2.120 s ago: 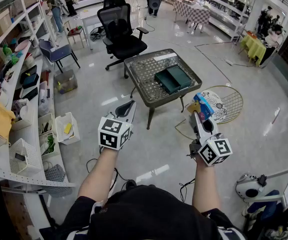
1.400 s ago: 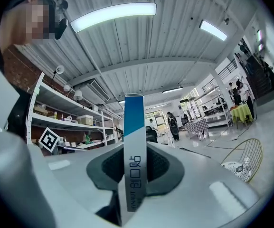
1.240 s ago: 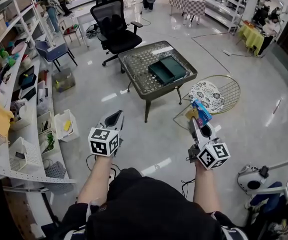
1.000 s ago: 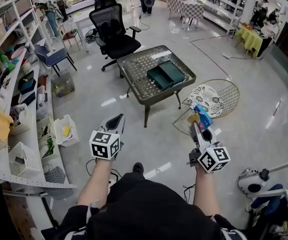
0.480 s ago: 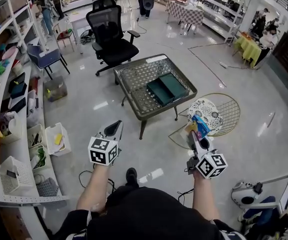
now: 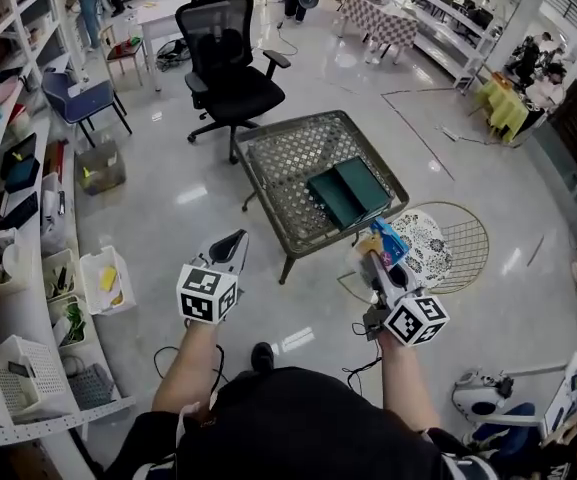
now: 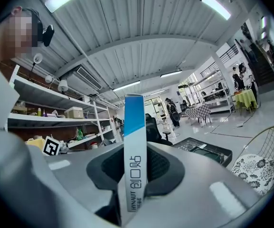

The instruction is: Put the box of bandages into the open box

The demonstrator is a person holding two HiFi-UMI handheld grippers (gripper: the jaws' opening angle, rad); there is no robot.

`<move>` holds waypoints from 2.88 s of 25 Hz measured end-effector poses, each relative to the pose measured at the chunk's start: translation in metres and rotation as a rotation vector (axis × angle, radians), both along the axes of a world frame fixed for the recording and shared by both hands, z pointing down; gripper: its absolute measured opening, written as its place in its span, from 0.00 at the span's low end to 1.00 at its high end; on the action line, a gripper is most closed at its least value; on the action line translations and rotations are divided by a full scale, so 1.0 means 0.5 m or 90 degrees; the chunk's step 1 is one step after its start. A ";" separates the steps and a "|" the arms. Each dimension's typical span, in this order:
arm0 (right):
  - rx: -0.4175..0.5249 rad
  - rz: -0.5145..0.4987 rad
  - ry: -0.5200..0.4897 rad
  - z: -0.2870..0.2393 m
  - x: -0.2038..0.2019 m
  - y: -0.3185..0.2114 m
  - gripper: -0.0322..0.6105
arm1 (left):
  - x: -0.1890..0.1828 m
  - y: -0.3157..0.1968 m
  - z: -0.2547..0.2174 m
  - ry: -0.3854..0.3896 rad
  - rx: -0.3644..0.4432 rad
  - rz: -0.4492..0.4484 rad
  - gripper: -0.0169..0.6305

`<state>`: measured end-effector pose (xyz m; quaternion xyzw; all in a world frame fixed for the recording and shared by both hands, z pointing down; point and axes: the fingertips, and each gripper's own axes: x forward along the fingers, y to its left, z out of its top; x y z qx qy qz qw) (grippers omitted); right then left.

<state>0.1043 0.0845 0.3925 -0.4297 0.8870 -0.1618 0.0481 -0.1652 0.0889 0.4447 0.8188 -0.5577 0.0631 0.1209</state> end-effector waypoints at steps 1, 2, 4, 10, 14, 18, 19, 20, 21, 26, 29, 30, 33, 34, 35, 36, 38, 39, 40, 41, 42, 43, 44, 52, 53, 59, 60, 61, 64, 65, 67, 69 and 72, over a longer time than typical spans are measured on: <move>0.002 0.002 0.001 -0.005 -0.010 -0.007 0.18 | -0.014 -0.010 -0.001 0.001 0.001 -0.001 0.05; 0.004 0.004 0.004 -0.010 -0.018 -0.013 0.18 | -0.027 -0.021 -0.004 0.003 0.002 -0.003 0.05; 0.006 0.006 0.011 -0.018 -0.024 -0.025 0.18 | -0.044 -0.039 -0.014 0.010 0.006 -0.008 0.05; -0.014 0.019 0.010 0.003 -0.027 -0.077 0.18 | -0.062 -0.073 -0.004 0.013 -0.001 -0.009 0.05; -0.024 0.008 0.003 0.023 -0.050 -0.120 0.18 | -0.061 -0.095 0.030 0.012 -0.030 -0.005 0.05; -0.035 -0.005 -0.012 0.044 -0.060 -0.189 0.18 | -0.056 -0.142 0.047 0.004 -0.048 -0.006 0.05; -0.037 -0.005 -0.016 0.049 -0.059 -0.211 0.18 | -0.055 -0.159 0.050 0.003 -0.052 -0.007 0.05; -0.038 -0.005 -0.021 0.051 -0.056 -0.235 0.18 | -0.054 -0.179 0.053 0.002 -0.056 -0.009 0.05; -0.036 -0.006 -0.025 0.051 -0.053 -0.262 0.18 | -0.052 -0.201 0.055 0.000 -0.060 -0.010 0.05; -0.030 0.005 -0.043 0.058 -0.015 -0.404 0.18 | -0.019 -0.333 0.051 -0.017 -0.077 -0.002 0.05; -0.046 0.008 -0.059 0.078 0.024 -0.492 0.18 | 0.017 -0.416 0.037 -0.024 -0.081 0.007 0.05; -0.050 0.005 -0.062 0.083 0.034 -0.523 0.18 | 0.026 -0.447 0.032 -0.029 -0.081 0.007 0.05; -0.057 -0.007 -0.069 0.092 0.048 -0.611 0.18 | 0.052 -0.536 0.020 -0.040 -0.087 0.011 0.05; -0.059 -0.010 -0.071 0.095 0.052 -0.636 0.18 | 0.062 -0.560 0.019 -0.044 -0.091 0.016 0.05; -0.061 -0.012 -0.074 0.097 0.056 -0.658 0.18 | 0.074 -0.580 0.019 -0.048 -0.094 0.022 0.05; -0.065 -0.015 -0.077 0.100 0.061 -0.677 0.18 | 0.085 -0.598 0.020 -0.051 -0.098 0.027 0.05; -0.074 -0.022 -0.081 0.109 0.066 -0.708 0.18 | 0.103 -0.626 0.020 -0.052 -0.105 0.031 0.05; -0.078 -0.027 -0.081 0.114 0.066 -0.720 0.18 | 0.107 -0.637 0.019 -0.050 -0.107 0.030 0.05; -0.083 -0.032 -0.080 0.119 0.065 -0.729 0.18 | 0.110 -0.646 0.019 -0.050 -0.110 0.028 0.05; -0.087 -0.036 -0.080 0.124 0.063 -0.738 0.18 | 0.111 -0.654 0.020 -0.053 -0.111 0.025 0.05; -0.090 -0.038 -0.079 0.128 0.061 -0.745 0.18 | 0.113 -0.661 0.023 -0.059 -0.113 0.024 0.05; -0.094 -0.040 -0.080 0.132 0.060 -0.749 0.18 | 0.115 -0.667 0.028 -0.066 -0.116 0.025 0.05; -0.099 -0.041 -0.080 0.136 0.059 -0.752 0.18 | 0.118 -0.672 0.034 -0.071 -0.119 0.027 0.05; -0.127 -0.013 -0.068 0.161 0.050 -0.772 0.18 | 0.104 -0.718 0.056 -0.041 -0.127 0.054 0.05; -0.128 -0.009 -0.066 0.160 0.046 -0.775 0.18 | 0.098 -0.727 0.056 -0.036 -0.126 0.056 0.05; -0.152 0.012 -0.037 0.181 0.021 -0.784 0.18 | 0.081 -0.776 0.049 -0.005 -0.114 0.088 0.05; -0.161 0.019 -0.030 0.193 0.017 -0.788 0.18 | 0.080 -0.780 0.051 0.003 -0.114 0.095 0.05; -0.170 0.026 -0.024 0.204 0.011 -0.792 0.18 | 0.078 -0.785 0.055 0.008 -0.116 0.104 0.05; -0.189 0.043 -0.010 0.230 -0.011 -0.797 0.18 | 0.073 -0.801 0.078 0.018 -0.127 0.131 0.05; -0.195 0.048 -0.005 0.236 -0.017 -0.795 0.18 | 0.071 -0.807 0.086 0.023 -0.131 0.140 0.05; -0.207 0.059 0.006 0.250 -0.024 -0.786 0.18 | 0.071 -0.815 0.101 0.032 -0.136 0.157 0.05; -0.219 0.075 0.023 0.261 -0.015 -0.771 0.18 | 0.085 -0.821 0.116 0.042 -0.142 0.183 0.05; -0.243 0.086 0.064 0.302 0.007 -0.764 0.18 | 0.122 -0.838 0.138 0.051 -0.164 0.222 0.05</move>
